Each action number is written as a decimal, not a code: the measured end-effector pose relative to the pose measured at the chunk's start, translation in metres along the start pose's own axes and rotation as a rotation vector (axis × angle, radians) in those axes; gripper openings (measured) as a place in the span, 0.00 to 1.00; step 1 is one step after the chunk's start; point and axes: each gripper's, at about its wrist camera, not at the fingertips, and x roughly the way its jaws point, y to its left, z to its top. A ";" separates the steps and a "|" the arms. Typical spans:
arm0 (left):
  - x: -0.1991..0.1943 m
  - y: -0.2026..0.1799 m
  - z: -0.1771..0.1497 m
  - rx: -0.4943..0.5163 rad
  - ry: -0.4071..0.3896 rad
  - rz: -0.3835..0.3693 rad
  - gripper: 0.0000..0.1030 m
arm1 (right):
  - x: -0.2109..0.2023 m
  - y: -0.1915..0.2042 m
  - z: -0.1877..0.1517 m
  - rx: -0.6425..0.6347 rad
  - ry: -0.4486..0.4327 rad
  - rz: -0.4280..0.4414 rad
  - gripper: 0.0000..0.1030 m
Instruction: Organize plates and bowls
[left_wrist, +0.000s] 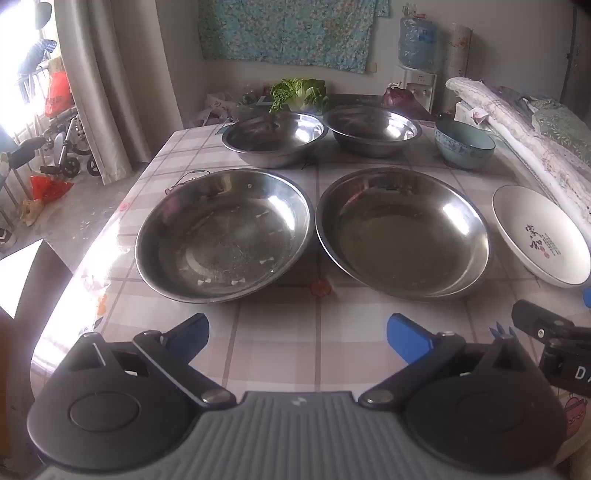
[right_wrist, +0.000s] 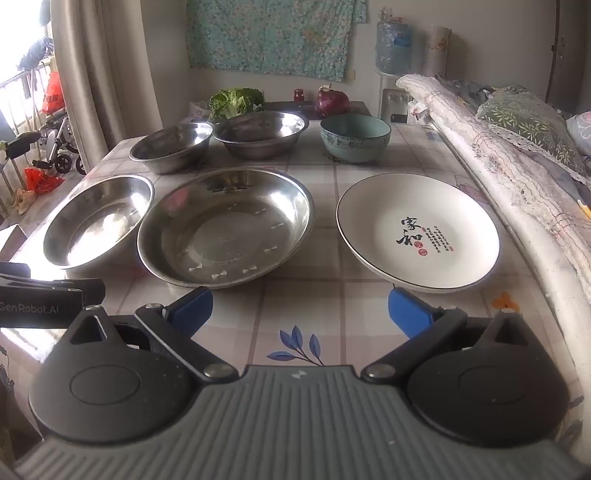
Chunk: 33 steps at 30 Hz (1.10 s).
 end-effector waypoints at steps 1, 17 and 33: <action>0.000 -0.001 0.000 0.002 0.002 -0.002 1.00 | -0.001 -0.001 0.000 0.004 0.003 0.003 0.99; -0.009 -0.011 0.007 0.005 -0.004 -0.066 1.00 | -0.005 -0.014 0.008 0.021 0.012 -0.026 0.99; -0.017 -0.025 0.005 0.037 -0.008 -0.117 1.00 | -0.009 -0.017 0.012 0.008 -0.001 -0.045 0.99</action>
